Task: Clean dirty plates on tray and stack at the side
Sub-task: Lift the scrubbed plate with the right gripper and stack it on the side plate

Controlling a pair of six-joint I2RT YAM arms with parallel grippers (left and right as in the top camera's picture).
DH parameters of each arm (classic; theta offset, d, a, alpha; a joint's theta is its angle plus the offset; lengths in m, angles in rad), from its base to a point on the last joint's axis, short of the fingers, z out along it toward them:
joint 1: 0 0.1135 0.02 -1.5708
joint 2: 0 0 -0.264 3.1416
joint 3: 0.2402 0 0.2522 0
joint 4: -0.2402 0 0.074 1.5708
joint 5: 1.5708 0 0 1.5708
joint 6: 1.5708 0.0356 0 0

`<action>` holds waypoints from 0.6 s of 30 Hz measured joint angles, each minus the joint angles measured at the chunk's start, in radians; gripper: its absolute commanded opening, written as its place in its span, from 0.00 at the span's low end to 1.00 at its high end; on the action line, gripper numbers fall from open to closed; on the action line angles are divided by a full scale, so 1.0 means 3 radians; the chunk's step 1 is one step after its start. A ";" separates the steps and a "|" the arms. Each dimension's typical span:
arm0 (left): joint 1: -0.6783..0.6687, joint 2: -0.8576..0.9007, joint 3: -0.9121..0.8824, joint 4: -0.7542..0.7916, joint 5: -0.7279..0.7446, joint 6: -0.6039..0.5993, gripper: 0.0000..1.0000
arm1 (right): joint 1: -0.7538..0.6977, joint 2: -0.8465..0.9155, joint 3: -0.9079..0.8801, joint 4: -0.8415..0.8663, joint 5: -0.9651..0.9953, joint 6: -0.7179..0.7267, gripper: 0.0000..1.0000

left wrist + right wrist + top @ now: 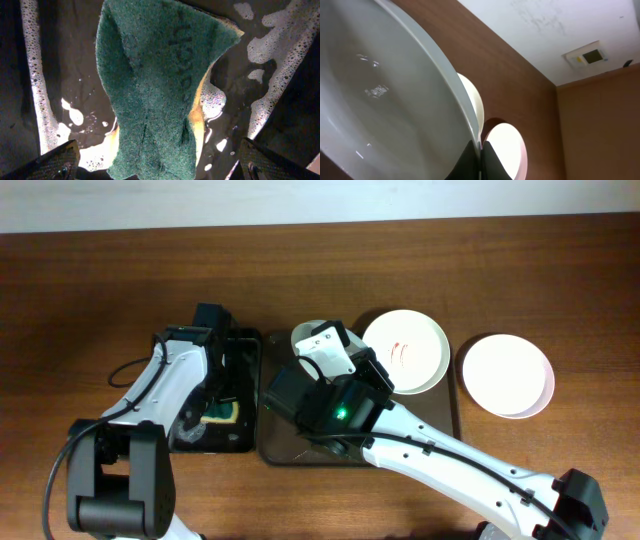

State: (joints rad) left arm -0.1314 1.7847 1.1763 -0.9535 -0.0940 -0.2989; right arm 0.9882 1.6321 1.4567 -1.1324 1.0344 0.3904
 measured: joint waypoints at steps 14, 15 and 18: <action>0.0000 -0.0003 0.0000 0.0004 0.0000 0.0001 0.99 | -0.3234 -0.0005 0.0001 0.0135 -0.2992 0.0360 0.04; 0.0000 -0.0003 0.0000 0.0003 0.0000 0.0001 1.00 | -0.3510 -0.0005 0.0001 0.0090 -0.3082 0.0360 0.04; 0.0000 -0.0003 0.0000 0.0003 0.0000 0.0001 0.99 | -0.4259 -0.0005 -0.0001 -0.0046 -0.3204 0.0367 0.04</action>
State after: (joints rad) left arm -0.1314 1.7840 1.1763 -0.9527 -0.0940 -0.2985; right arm -0.2893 1.6306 1.4563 -1.1461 0.0731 0.5007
